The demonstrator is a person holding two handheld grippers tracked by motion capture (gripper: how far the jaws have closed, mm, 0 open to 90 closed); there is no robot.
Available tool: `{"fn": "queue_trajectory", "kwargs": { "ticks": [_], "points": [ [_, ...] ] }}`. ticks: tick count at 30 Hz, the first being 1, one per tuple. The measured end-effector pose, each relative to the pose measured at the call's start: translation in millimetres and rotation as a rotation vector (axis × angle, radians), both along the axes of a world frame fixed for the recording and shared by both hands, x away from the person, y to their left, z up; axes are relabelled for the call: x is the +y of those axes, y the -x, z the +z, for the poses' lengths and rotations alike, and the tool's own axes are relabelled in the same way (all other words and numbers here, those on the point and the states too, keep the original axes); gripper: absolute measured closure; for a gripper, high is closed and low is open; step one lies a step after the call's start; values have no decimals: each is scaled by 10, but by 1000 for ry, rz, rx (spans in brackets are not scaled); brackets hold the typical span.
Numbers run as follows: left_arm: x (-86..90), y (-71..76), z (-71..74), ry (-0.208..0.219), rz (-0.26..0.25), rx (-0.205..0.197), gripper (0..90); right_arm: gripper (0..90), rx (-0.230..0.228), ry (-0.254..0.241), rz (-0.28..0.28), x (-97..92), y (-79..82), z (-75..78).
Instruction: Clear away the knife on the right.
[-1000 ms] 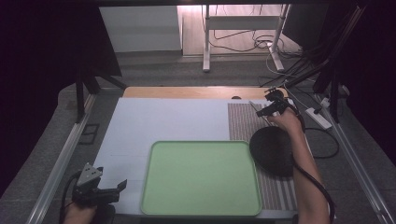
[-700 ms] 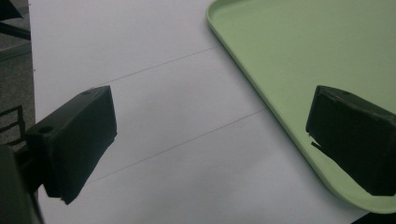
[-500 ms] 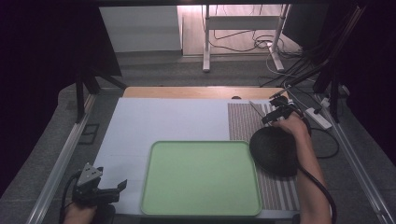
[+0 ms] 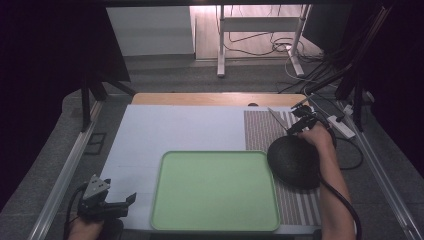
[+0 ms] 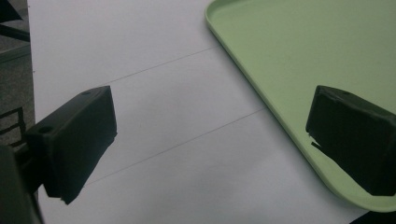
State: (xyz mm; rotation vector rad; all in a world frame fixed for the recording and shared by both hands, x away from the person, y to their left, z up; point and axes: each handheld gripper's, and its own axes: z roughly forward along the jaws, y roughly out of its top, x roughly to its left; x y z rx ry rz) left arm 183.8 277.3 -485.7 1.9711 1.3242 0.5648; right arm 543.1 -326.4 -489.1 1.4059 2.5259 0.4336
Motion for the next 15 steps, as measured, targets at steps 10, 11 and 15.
{"fn": "queue_trajectory", "kwargs": {
  "ticks": [10, 11, 15],
  "points": [
    [-4, -2, 0, -2, 0, 2, 28, 803, 17, -34, 47, -90, 13, 23],
    [-3, -2, 1, -2, 1, 2, 28, 803, 17, -34, 47, -90, 13, 23],
    [-3, -3, 1, -1, 0, 1, 28, 804, -19, -59, 33, -157, 22, 59]
  ]
}}
